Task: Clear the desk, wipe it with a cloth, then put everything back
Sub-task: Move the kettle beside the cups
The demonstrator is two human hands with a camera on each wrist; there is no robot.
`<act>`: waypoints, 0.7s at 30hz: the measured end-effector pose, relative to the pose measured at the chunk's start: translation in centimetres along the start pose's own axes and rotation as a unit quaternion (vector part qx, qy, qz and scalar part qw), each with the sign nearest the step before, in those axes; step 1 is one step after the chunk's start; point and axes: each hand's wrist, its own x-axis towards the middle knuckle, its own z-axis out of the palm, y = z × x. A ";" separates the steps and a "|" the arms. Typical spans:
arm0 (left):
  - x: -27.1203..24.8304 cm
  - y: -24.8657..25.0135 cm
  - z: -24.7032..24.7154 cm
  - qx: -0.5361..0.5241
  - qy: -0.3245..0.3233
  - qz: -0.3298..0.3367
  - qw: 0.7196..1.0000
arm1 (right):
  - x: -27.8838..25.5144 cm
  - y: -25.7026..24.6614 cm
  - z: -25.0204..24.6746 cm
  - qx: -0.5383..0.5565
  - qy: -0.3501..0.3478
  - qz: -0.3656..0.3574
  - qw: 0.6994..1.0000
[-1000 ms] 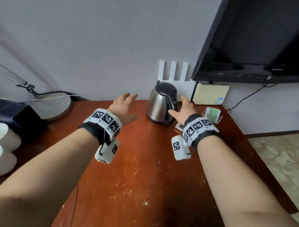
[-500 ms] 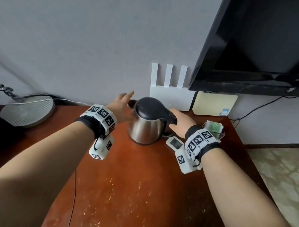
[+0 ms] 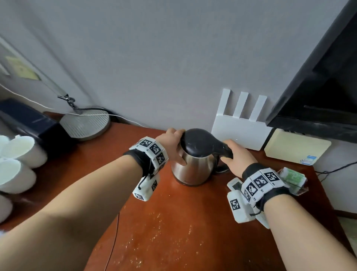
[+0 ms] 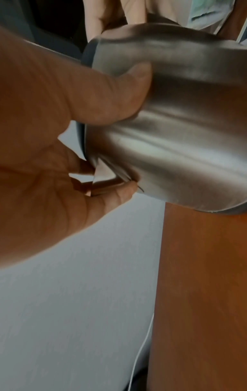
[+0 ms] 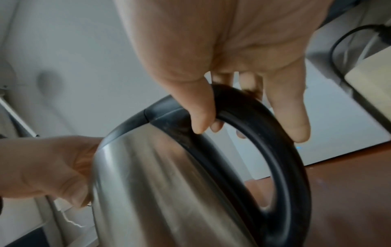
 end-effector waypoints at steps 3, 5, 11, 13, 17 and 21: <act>-2.2 -3.4 -1.5 -0.007 0.028 -0.019 0.999 | 0.6 -3.5 1.0 0.000 -0.003 -0.044 0.999; -3.8 -6.2 -3.0 -0.011 0.042 -0.033 0.999 | 1.1 -6.4 2.3 0.001 -0.009 -0.066 0.998; -7.9 -15.6 -6.3 0.014 0.062 -0.072 0.995 | 2.1 -15.7 7.8 0.029 -0.024 -0.109 0.993; -8.8 -18.3 -7.0 0.015 0.065 -0.082 0.994 | 2.6 -18.3 9.5 0.035 -0.029 -0.113 0.993; -9.3 -22.3 -8.1 0.032 0.064 -0.094 0.993 | 3.9 -22.3 12.1 0.036 -0.026 -0.111 0.993; -8.7 -25.1 -9.0 0.074 0.049 -0.107 0.990 | 5.1 -25.1 13.7 0.018 -0.023 -0.102 0.994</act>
